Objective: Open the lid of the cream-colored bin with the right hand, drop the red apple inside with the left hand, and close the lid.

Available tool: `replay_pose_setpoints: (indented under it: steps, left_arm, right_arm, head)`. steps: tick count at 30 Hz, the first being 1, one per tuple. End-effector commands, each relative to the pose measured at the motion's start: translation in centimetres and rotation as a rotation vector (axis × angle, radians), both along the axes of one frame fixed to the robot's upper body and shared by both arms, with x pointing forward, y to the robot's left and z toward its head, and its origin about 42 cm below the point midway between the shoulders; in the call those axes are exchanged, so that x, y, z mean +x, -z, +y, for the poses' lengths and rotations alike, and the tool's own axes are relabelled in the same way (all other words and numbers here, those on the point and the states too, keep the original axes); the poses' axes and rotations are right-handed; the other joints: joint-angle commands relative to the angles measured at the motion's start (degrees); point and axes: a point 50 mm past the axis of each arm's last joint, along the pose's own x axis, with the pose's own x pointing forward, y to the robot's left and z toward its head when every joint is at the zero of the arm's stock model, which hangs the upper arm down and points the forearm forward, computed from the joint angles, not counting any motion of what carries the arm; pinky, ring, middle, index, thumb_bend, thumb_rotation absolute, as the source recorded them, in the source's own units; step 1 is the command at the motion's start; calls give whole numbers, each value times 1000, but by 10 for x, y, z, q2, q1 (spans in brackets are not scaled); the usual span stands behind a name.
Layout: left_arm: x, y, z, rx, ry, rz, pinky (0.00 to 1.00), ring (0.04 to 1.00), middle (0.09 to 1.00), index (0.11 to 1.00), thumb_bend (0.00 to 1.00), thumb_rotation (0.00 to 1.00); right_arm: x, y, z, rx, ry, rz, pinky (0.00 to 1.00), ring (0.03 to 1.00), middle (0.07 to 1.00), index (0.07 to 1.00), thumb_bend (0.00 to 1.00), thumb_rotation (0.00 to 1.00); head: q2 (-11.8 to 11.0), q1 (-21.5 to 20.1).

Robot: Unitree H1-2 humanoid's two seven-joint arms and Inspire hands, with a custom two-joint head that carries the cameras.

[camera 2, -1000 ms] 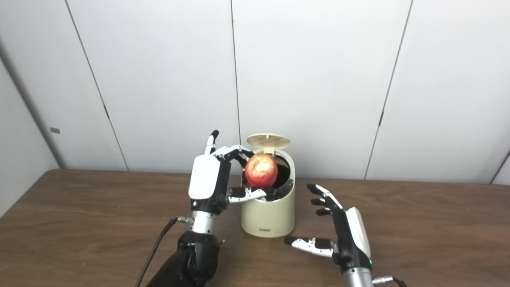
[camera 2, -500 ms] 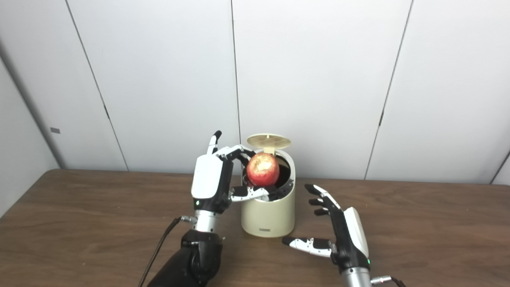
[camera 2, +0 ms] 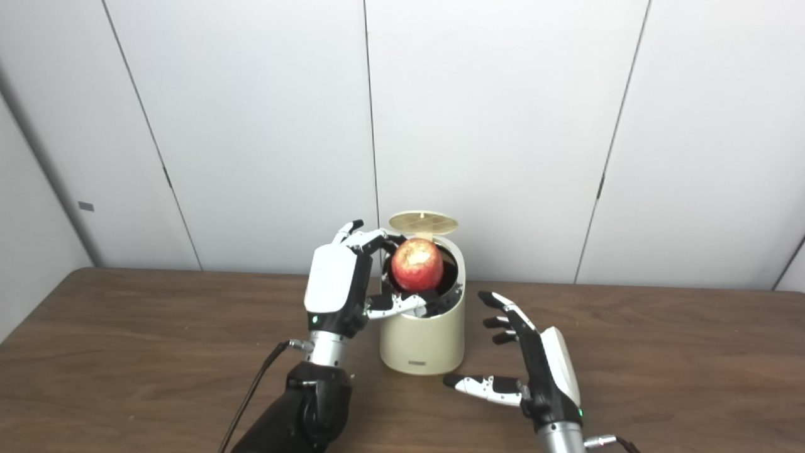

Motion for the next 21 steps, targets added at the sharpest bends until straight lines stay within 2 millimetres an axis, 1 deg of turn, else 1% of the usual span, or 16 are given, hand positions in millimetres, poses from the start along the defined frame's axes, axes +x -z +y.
replay_pose_setpoints:
  steps: [1, 4, 8, 12, 17, 21]
  left_arm:
    - [6, -19, 0, 17, 2, -52, 879, 669, 671, 703, 831, 194]
    - [5, -18, 1, 19, 3, -50, 885, 672, 667, 706, 832, 206]
    - [4, -18, 2, 19, -5, -51, 856, 656, 658, 698, 841, 203]
    - [3, -18, 2, 20, -8, -51, 855, 650, 655, 696, 840, 205]
    - [2, -18, 3, 17, -10, -48, 856, 649, 650, 689, 839, 194]
    - [0, -17, 4, -1, -5, -63, 854, 635, 634, 679, 829, 182]
  right_arm:
    - [3, -20, 4, 15, -18, -83, 609, 713, 822, 798, 745, 170]
    - [3, -20, 4, 13, -19, -81, 610, 715, 824, 800, 741, 169]
    - [3, -21, 5, 12, -20, -81, 601, 709, 824, 802, 741, 170]
    - [3, -21, 4, 9, -21, -82, 600, 707, 823, 800, 740, 163]
    - [3, -20, 4, 6, -21, -80, 601, 708, 824, 800, 741, 173]
    - [3, -20, 4, 8, -23, -78, 604, 709, 824, 799, 741, 161]
  head:
    - [1, 1]
    - [1, 1]
    - [2, 3]
    - [3, 3]
    - [4, 5]
    - [3, 8]
